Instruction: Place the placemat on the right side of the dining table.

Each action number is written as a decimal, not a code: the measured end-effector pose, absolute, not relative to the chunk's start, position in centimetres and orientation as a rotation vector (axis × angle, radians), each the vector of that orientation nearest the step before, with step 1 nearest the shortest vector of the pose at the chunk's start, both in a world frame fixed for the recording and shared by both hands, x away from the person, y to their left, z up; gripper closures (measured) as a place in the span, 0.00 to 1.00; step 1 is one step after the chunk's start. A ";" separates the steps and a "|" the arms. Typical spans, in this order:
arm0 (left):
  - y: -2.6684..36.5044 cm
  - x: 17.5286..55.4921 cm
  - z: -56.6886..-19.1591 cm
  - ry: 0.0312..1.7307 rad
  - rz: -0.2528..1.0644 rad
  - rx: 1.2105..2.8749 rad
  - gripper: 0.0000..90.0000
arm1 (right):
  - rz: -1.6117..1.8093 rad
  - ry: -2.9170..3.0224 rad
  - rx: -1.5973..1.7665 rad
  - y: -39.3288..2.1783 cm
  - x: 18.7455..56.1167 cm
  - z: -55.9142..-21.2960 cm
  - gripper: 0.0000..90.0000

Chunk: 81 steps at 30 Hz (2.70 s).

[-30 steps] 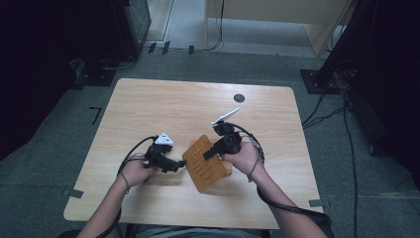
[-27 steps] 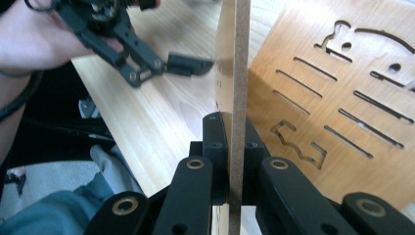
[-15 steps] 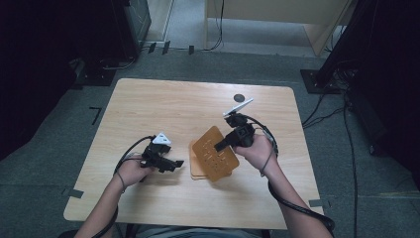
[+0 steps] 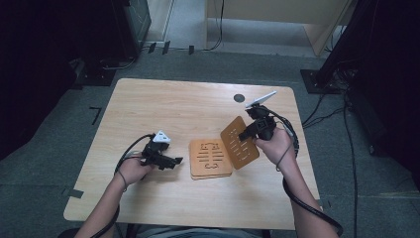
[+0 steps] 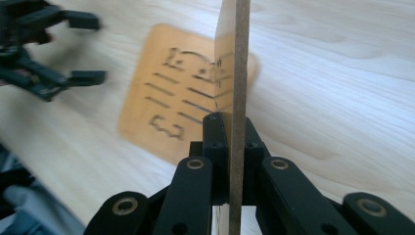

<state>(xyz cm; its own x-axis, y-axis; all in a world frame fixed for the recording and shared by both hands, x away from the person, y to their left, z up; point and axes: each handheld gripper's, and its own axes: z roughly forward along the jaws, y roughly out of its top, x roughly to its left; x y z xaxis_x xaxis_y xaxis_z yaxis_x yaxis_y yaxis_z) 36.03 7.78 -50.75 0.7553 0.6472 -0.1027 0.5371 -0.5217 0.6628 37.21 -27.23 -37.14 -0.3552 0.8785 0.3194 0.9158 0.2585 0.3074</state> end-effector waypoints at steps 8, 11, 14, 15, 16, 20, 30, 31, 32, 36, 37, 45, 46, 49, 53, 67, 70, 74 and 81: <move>7.4 36.3 -51.1 0.826 0.266 2.273 0.14 | -0.626 -2.436 -1.849 -28.7 37.7 -37.3 0.97; 7.4 36.4 -51.1 0.829 0.266 2.274 0.14 | -0.600 -2.433 -1.881 -29.1 38.0 -37.5 0.97; 7.3 36.4 -51.2 0.818 0.288 2.281 0.14 | -0.578 -2.440 -1.916 -29.4 38.3 -37.5 0.97; 7.2 36.5 -51.2 0.805 0.304 2.291 0.14 | -0.574 -2.445 -1.936 -29.5 38.3 -37.4 0.97; 7.1 36.5 -51.2 0.805 0.302 2.292 0.13 | -0.563 -2.460 -1.946 -29.5 38.3 -37.4 0.97; 7.0 36.6 -51.3 0.806 0.302 2.295 0.11 | -0.559 -2.445 -1.971 -29.9 38.8 -37.3 0.97; 6.9 36.7 -51.3 0.804 0.302 2.297 0.11 | -0.548 -2.394 -2.061 -31.4 40.6 -37.0 0.97; 6.9 36.7 -51.3 0.805 0.302 2.297 0.11 | -0.536 -2.392 -2.074 -31.6 40.7 -37.0 0.97; 6.8 36.7 -51.3 0.807 0.302 2.296 0.11 | -0.528 -2.395 -2.084 -31.8 40.7 -37.1 0.97; 6.8 36.7 -51.3 0.807 0.302 2.294 0.11 | -0.515 -2.381 -2.122 -32.8 40.9 -37.1 0.97; 6.8 36.7 -51.3 0.807 0.302 2.294 0.11 | -0.519 -2.372 -2.132 -33.0 41.0 -37.1 0.97; 6.9 36.8 -51.3 0.794 0.302 2.293 0.11 | -0.485 -2.352 -2.185 -34.5 41.1 -37.3 0.97; 6.9 36.8 -51.3 0.793 0.302 2.293 0.11 | -0.473 -2.349 -2.195 -34.6 41.1 -37.4 0.97; 6.9 36.9 -51.3 0.788 0.302 2.292 0.11 | -0.459 -2.331 -2.221 -35.2 41.1 -37.6 0.97; 6.9 36.9 -51.4 0.789 0.303 2.289 0.11 | -0.455 -2.319 -2.237 -35.8 41.2 -37.8 0.97; 6.9 36.8 -51.4 0.791 0.305 2.282 0.11 | -0.458 -2.240 -2.282 -37.3 41.5 -38.4 0.97; 6.9 36.8 -51.4 0.794 0.306 2.280 0.11 | -0.467 -2.237 -2.288 -37.5 41.5 -38.4 0.97; 6.9 36.8 -51.4 0.795 0.309 2.277 0.11 | -0.479 -2.222 -2.290 -37.9 41.6 -38.5 0.97; 6.9 36.8 -51.5 0.794 0.309 2.276 0.11 | -0.465 -2.216 -2.289 -38.2 41.6 -38.8 0.96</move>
